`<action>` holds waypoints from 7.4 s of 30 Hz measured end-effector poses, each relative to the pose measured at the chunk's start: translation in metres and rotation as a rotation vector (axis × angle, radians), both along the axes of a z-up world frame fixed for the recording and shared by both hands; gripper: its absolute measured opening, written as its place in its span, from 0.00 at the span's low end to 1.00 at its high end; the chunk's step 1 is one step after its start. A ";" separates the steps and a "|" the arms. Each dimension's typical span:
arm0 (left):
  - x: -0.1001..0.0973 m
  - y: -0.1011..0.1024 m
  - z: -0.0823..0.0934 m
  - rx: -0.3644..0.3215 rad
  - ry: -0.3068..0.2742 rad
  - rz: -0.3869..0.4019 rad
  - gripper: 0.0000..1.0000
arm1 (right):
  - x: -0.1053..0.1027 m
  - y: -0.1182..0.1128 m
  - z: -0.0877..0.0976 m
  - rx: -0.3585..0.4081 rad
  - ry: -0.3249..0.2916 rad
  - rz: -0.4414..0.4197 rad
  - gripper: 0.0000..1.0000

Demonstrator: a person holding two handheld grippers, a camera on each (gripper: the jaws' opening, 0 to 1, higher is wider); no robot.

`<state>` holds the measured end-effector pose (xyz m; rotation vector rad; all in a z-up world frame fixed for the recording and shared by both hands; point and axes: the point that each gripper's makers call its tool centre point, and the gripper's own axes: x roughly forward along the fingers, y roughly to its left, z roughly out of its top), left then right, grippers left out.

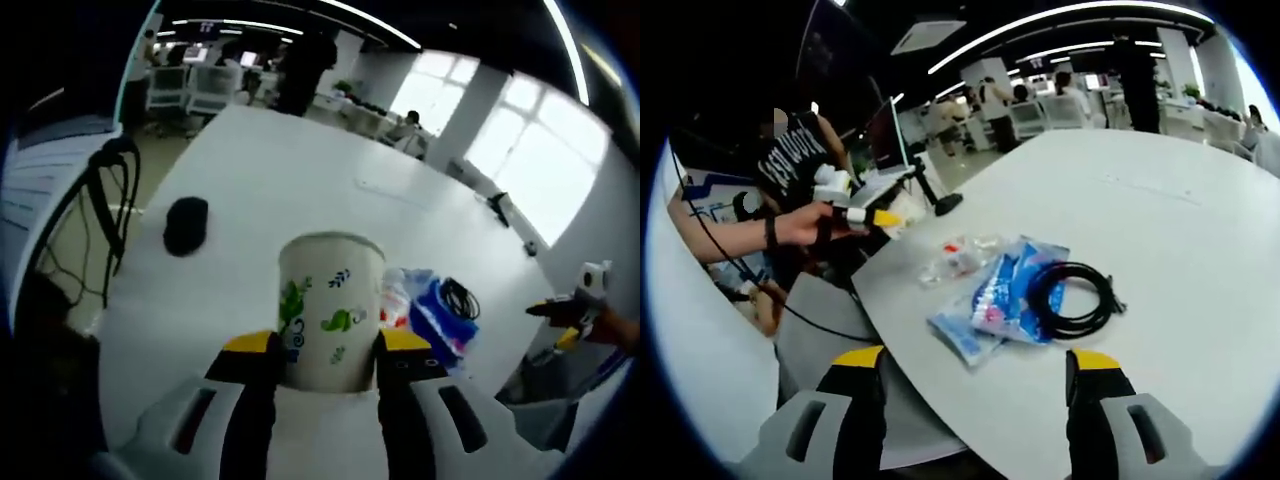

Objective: Arrange the tabletop items into an orderly group along one side of the table until the central work area is clear of visible clutter.

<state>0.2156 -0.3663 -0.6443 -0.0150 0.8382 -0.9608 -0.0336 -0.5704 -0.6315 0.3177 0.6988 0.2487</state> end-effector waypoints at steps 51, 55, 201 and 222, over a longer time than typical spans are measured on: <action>-0.202 -0.092 0.001 0.112 -0.291 -0.810 0.38 | 0.032 0.082 0.027 0.224 -0.104 0.125 0.53; -0.213 -0.096 0.002 0.111 -0.312 -0.862 0.38 | 0.030 0.090 0.028 0.254 -0.101 0.150 0.47; -0.044 0.006 0.027 -0.006 -0.228 -0.192 0.56 | 0.060 0.057 0.019 0.342 0.006 0.042 0.00; -0.043 0.029 0.025 -0.008 -0.211 -0.182 0.62 | 0.114 0.074 0.021 0.298 0.030 0.126 0.00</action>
